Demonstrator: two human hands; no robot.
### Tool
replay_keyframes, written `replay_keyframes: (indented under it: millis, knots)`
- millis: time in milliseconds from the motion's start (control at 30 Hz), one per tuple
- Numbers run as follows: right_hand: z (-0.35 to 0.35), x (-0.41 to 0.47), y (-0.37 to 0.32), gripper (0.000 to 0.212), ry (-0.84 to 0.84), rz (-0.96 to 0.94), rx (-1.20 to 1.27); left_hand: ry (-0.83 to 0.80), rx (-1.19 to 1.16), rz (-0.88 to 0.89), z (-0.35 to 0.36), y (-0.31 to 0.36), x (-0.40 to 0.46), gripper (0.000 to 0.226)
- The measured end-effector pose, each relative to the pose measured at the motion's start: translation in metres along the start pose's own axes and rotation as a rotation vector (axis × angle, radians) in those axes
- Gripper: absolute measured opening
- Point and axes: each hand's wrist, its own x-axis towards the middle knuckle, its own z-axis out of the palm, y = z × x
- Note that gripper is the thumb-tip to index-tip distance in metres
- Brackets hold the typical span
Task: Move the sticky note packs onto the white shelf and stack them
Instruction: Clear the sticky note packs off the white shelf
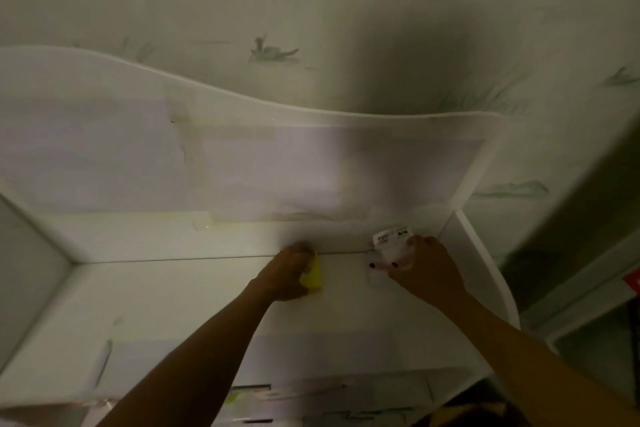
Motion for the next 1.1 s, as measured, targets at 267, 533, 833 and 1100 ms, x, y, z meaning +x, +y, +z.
replay_keyframes:
  millis: [267, 533, 833, 1100]
  knots:
    - [0.019, 0.01, -0.001, 0.075, 0.008, 0.051, 0.05, 0.012, 0.03, 0.051, 0.003, 0.0, 0.005, 0.043]
    - [0.045, 0.015, -0.017, 0.067, 0.039, 0.132, 0.0, 0.011, 0.283, -0.008, 0.007, 0.011, 0.006, 0.058]
    - [0.069, 0.012, -0.022, 0.071, 0.051, 0.213, -0.108, -0.004, 0.283, -0.034, 0.009, 0.008, 0.007, 0.068]
    - [0.063, 0.014, -0.021, 0.082, -0.026, 0.185, -0.172, -0.035, 0.289, -0.035, 0.008, 0.009, 0.007, 0.068]
